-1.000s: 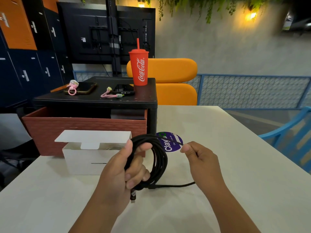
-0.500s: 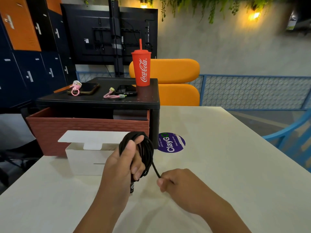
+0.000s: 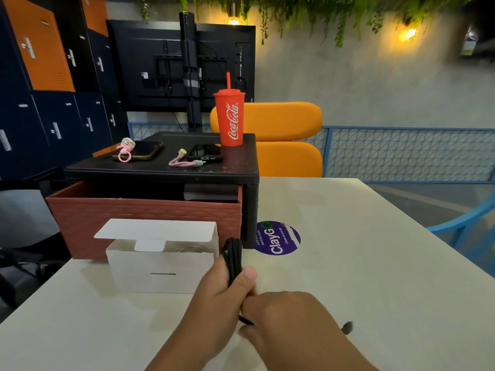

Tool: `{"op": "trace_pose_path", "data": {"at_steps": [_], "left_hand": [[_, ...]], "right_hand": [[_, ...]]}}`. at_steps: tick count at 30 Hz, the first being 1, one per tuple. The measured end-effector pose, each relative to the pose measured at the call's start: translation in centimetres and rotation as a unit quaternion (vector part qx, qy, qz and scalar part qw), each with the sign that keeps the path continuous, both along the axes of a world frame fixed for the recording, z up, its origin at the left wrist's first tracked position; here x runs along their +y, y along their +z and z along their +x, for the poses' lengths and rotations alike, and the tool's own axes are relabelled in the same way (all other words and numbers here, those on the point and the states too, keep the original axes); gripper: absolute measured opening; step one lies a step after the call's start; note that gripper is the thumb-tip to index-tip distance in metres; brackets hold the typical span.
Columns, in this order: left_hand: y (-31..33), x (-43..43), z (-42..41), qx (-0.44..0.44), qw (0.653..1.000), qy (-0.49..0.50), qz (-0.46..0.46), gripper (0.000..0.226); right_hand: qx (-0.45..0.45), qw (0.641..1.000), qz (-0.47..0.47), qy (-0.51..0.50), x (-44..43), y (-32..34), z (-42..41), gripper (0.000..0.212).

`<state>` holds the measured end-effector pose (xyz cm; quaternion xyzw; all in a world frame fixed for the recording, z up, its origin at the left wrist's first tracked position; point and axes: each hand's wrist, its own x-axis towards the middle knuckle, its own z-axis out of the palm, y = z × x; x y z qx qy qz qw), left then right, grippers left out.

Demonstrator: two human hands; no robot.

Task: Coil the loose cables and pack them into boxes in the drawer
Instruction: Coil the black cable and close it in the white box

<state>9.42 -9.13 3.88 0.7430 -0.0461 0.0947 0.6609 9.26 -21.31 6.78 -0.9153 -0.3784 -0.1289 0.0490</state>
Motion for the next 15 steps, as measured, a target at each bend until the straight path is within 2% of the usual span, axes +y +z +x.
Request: {"op": "trace_pose_path", "data": {"at_steps": [2,5,6,8,10,12,13,15], "left_hand": [[0.2,-0.3,0.1,0.058,0.996,-0.048,-0.058,0.012],[0.5,0.9,-1.3,0.087,0.984,-0.144,-0.062,0.030],[0.9,1.1,-1.7,0.082,0.980,-0.167,-0.066,0.033],[1.5,1.1,-2.3,0.077,0.979,-0.175,-0.074,0.043],[1.4,1.2,-2.5,0.107,0.969,-0.214,-0.057,0.087],[1.2,1.0,-2.3,0.126,0.955,-0.264,-0.042,0.112],[1.0,0.9,-2.0,0.136,0.950,-0.279,-0.040,0.117],[1.1,0.6,-1.7,0.141,0.946,-0.290,-0.041,0.111]], "right_hand": [[-0.079,0.993,0.087,0.018,-0.2,-0.5,0.1,0.020],[-0.122,0.970,0.195,0.076,-0.4,-0.9,0.4,0.013],[-0.114,0.963,0.226,0.091,-0.5,-0.8,0.3,0.014],[-0.095,0.952,0.279,0.084,-0.8,-0.5,0.5,0.031],[-0.056,0.944,0.320,0.051,-1.1,-0.4,0.7,0.040],[-0.022,0.941,0.338,0.011,-1.5,-0.7,1.2,0.054],[-0.001,0.942,0.336,-0.008,-1.8,-0.9,1.4,0.063],[0.051,0.944,0.327,-0.019,-2.2,-1.2,1.9,0.074]]}}
